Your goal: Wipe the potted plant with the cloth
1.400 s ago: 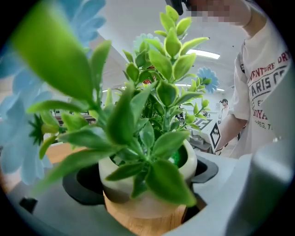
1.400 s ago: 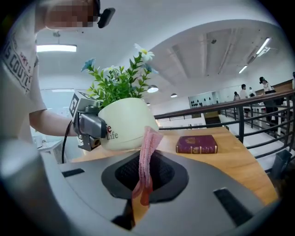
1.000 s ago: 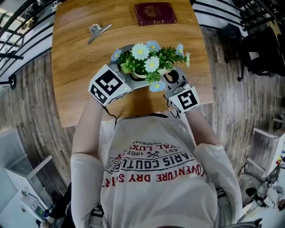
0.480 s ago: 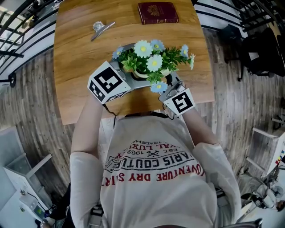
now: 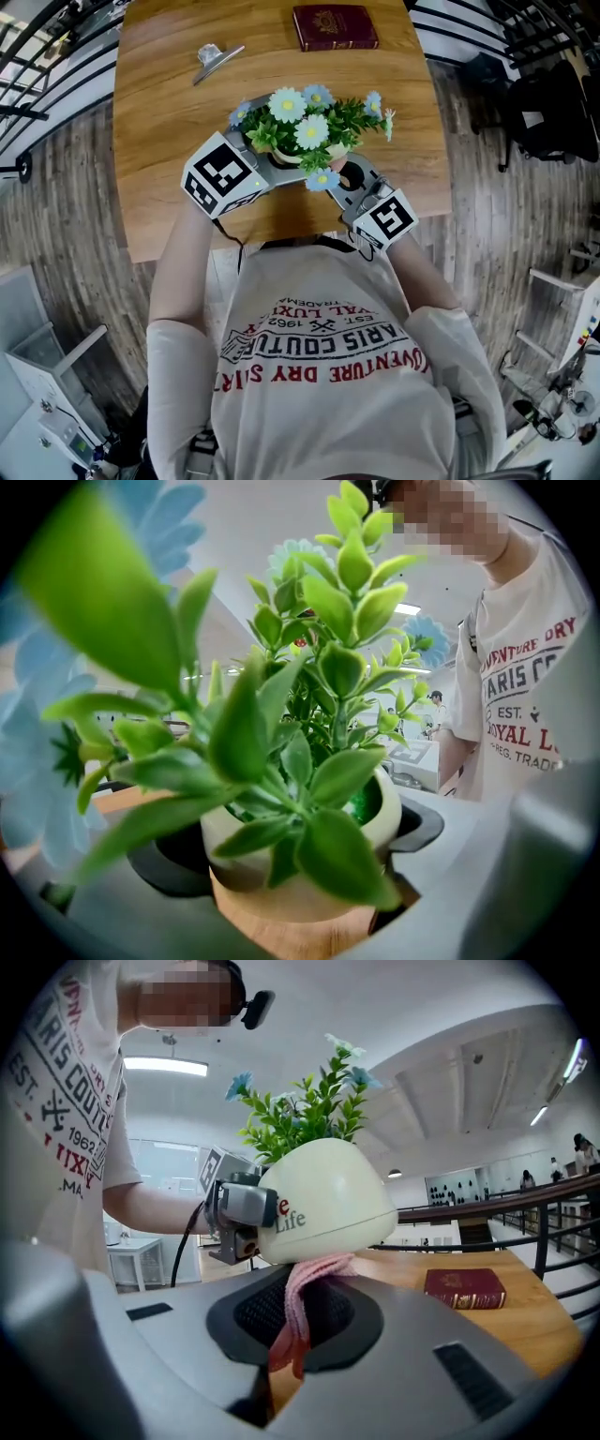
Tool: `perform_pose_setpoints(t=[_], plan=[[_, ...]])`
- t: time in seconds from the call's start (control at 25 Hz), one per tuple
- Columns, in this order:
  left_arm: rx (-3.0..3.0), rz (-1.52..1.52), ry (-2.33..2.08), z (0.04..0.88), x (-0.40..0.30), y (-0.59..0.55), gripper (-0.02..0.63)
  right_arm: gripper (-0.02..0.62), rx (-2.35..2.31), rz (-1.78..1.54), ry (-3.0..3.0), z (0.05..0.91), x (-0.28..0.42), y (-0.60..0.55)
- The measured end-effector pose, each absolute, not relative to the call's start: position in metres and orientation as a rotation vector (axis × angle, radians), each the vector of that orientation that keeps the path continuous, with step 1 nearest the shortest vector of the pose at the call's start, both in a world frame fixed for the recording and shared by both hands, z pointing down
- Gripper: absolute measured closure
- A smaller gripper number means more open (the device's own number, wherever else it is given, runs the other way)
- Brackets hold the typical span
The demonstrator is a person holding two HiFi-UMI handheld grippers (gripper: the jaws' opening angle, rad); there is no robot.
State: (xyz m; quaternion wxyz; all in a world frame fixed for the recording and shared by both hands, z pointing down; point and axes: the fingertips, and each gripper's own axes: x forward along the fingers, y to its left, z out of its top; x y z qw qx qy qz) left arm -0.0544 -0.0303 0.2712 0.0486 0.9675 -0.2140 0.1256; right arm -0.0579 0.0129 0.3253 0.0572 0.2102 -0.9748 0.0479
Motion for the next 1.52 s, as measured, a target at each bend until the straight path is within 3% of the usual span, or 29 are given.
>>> perform_pose_setpoints(t=[0.96,1.52], plan=[[2.896,0.38,-0.854,0.331,-0.069,-0.033,0.083,0.555,0.918,0.212,-2.716,0.373,-0.002,-0.037],[2.796,0.609,-0.711,0.46,-0.03,-0.009,0.083,0.555,1.137,0.218,-2.583,0.412,0.065,-0.093]])
